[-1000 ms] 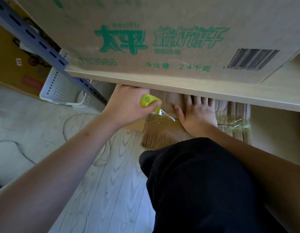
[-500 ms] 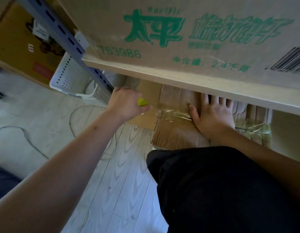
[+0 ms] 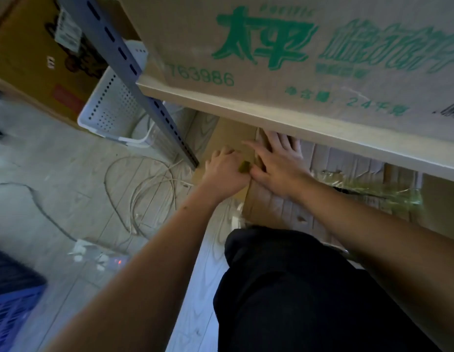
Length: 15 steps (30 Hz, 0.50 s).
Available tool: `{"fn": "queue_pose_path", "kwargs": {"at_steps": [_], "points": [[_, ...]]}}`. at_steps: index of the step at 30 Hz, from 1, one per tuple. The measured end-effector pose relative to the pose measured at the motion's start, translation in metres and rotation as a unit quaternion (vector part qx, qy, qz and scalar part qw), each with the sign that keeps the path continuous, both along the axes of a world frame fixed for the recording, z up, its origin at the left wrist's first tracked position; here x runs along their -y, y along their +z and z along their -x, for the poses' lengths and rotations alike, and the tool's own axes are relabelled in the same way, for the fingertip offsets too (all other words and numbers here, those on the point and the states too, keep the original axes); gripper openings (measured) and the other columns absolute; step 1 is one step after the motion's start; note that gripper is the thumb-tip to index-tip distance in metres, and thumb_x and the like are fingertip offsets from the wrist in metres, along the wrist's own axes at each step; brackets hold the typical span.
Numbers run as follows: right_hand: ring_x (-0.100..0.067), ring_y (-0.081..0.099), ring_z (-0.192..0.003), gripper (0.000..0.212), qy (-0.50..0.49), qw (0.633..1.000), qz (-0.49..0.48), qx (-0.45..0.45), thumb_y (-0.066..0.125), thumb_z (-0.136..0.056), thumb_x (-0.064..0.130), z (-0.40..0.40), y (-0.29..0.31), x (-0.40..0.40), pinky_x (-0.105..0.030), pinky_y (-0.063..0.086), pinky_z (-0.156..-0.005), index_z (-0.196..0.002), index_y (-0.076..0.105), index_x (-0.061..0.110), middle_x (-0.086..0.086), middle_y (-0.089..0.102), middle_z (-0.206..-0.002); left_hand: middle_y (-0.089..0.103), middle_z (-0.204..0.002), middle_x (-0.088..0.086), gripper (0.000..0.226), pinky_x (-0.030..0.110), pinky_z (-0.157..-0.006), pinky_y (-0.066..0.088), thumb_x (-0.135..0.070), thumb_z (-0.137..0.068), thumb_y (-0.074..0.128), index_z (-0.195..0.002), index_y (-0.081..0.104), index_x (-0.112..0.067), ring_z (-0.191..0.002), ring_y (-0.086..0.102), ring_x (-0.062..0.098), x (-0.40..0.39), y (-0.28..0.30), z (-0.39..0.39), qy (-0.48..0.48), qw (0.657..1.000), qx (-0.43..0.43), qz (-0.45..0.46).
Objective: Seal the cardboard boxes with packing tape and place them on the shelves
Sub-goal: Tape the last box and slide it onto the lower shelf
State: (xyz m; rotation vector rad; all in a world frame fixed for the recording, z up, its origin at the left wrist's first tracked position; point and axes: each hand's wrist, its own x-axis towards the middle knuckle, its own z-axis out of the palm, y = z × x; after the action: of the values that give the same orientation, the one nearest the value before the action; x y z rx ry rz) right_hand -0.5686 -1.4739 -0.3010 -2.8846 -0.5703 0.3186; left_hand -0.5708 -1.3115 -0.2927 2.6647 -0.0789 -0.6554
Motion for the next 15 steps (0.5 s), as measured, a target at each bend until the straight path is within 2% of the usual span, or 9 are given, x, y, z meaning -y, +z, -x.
{"fn": "queue_pose_path", "kwargs": {"at_steps": [2, 4, 7, 8, 10, 11, 13, 15], "points": [[-0.029, 0.019, -0.145, 0.065, 0.002, 0.999, -0.005, -0.041, 0.04, -0.09, 0.057, -0.001, 0.009, 0.011, -0.047, 0.015, -0.116, -0.15, 0.023, 0.042, -0.004, 0.023, -0.156, 0.044, -0.137, 0.013, 0.048, 0.051, -0.106, 0.034, -0.037, -0.084, 0.05, -0.124, 0.055, -0.011, -0.13, 0.037, 0.038, 0.016, -0.001, 0.0, -0.012, 0.999, -0.035, -0.008], [-0.028, 0.021, -0.145, 0.068, -0.002, 0.996, -0.014, -0.088, 0.045, -0.088, 0.054, 0.001, 0.019, 0.029, -0.045, 0.018, -0.115, -0.15, 0.02, 0.045, -0.002, 0.02, -0.159, 0.044, -0.135, 0.016, 0.06, 0.051, -0.108, 0.032, -0.049, -0.078, 0.048, -0.123, 0.054, -0.008, -0.131, 0.037, 0.038, 0.03, -0.004, 0.006, -0.005, 0.997, -0.078, 0.029], [-0.029, 0.021, -0.148, 0.074, -0.02, 0.989, 0.006, -0.146, 0.051, -0.091, 0.046, 0.005, 0.035, 0.056, -0.045, 0.023, -0.115, -0.154, 0.013, 0.044, -0.001, 0.01, -0.165, 0.043, -0.135, 0.015, 0.049, 0.039, -0.106, 0.029, -0.039, -0.094, 0.056, -0.129, 0.051, -0.005, -0.132, 0.034, 0.033, 0.053, -0.006, 0.018, 0.002, 0.992, -0.102, 0.079], [-0.03, 0.022, -0.147, 0.077, -0.026, 0.988, 0.032, -0.152, 0.053, -0.092, 0.042, 0.005, 0.037, 0.061, -0.043, 0.027, -0.113, -0.156, 0.01, 0.041, -0.001, 0.008, -0.165, 0.042, -0.138, 0.014, 0.052, 0.037, -0.106, 0.028, -0.038, -0.095, 0.058, -0.134, 0.049, -0.006, -0.134, 0.032, 0.032, 0.059, -0.004, 0.02, 0.0, 0.992, -0.096, 0.084], [-0.034, 0.024, -0.146, 0.082, -0.055, 0.984, 0.093, -0.139, 0.054, -0.094, 0.038, 0.008, 0.04, 0.063, -0.045, 0.031, -0.112, -0.158, 0.003, 0.034, -0.002, 0.004, -0.166, 0.036, -0.147, 0.011, 0.076, 0.038, -0.109, 0.026, -0.051, -0.09, 0.062, -0.147, 0.037, -0.009, -0.14, 0.027, 0.033, 0.065, 0.001, 0.022, 0.019, 0.993, -0.085, 0.078], [-0.036, 0.024, -0.146, 0.083, -0.083, 0.983, 0.113, -0.116, 0.054, -0.094, 0.038, 0.014, 0.042, 0.062, -0.047, 0.029, -0.115, -0.158, 0.002, 0.03, -0.003, 0.007, -0.166, 0.032, -0.152, 0.011, 0.086, 0.04, -0.112, 0.025, -0.058, -0.087, 0.062, -0.151, 0.03, -0.01, -0.142, 0.025, 0.034, 0.065, 0.005, 0.022, 0.024, 0.994, -0.084, 0.059], [-0.036, 0.024, -0.146, 0.074, -0.158, 0.983, 0.087, -0.045, 0.05, -0.095, 0.04, 0.034, 0.046, 0.06, -0.049, 0.019, -0.119, -0.157, 0.014, 0.022, -0.007, 0.023, -0.162, 0.027, -0.157, 0.013, 0.086, 0.042, -0.115, 0.024, -0.059, -0.088, 0.056, -0.153, 0.026, -0.011, -0.144, 0.023, 0.035, 0.061, 0.018, 0.026, 0.023, 0.995, -0.096, 0.019], [-0.03, 0.024, -0.146, 0.063, -0.204, 0.979, 0.02, 0.014, 0.046, -0.097, 0.04, 0.064, 0.053, 0.063, -0.045, 0.013, -0.122, -0.153, 0.028, 0.019, -0.008, 0.034, -0.157, 0.029, -0.156, 0.017, 0.078, 0.041, -0.115, 0.029, -0.046, -0.092, 0.056, -0.153, 0.027, -0.009, -0.143, 0.028, 0.035, 0.06, 0.04, 0.033, 0.029, 0.994, -0.099, 0.031]]}}
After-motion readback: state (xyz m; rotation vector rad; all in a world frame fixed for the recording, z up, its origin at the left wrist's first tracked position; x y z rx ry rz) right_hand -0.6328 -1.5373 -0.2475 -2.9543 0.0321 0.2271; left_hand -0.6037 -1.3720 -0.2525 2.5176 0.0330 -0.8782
